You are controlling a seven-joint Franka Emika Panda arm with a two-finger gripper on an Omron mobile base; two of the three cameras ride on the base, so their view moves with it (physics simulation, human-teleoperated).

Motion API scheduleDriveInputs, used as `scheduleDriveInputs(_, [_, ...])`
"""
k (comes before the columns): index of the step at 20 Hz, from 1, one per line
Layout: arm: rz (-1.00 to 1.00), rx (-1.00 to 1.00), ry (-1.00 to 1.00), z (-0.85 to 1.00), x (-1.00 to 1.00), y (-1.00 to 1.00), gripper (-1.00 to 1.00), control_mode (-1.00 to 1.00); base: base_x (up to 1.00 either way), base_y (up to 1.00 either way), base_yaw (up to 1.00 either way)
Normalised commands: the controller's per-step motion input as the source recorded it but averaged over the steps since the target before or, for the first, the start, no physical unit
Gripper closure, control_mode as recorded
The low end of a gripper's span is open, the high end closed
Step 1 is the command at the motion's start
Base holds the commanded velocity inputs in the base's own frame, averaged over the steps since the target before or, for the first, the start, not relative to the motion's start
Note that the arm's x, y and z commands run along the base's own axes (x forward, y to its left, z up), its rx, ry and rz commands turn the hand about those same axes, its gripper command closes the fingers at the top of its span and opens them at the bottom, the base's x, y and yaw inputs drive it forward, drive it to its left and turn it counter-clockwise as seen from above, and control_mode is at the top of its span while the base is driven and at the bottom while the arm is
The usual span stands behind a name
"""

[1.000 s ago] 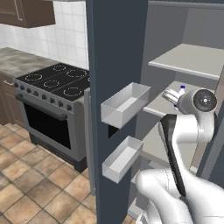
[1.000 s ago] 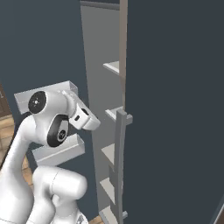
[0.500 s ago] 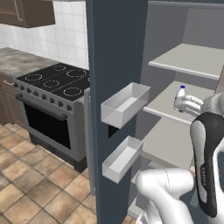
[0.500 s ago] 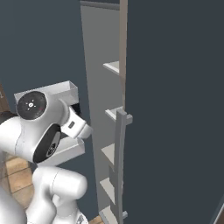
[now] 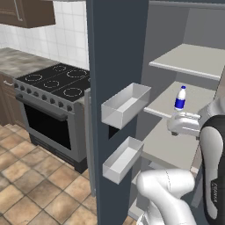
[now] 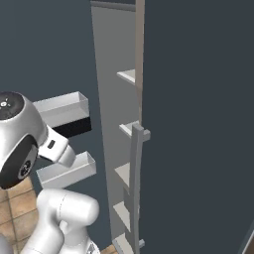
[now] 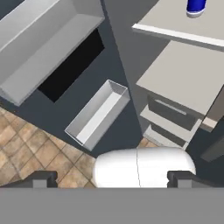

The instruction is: Take the bottled waters from the counter and place them in the freezer to freeze. Close the freezer door after placing the bottles.

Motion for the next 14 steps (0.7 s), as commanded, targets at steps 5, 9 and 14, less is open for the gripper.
scheduleDriveInputs(5, [0.01, -0.17, 0.24, -0.52, -0.17, 0.23, -1.0, -1.0, 0.0, 0.0, 0.0])
scheduleDriveInputs(9, [0.0, -0.13, 0.08, -0.42, 0.0, 0.0, -1.0, -1.0, 0.0, 0.0, 0.0])
scheduleDriveInputs(14, [0.0, 0.0, 0.01, -0.04, 0.0, -0.04, -1.0, -1.0, 0.0, 0.0, 0.0])
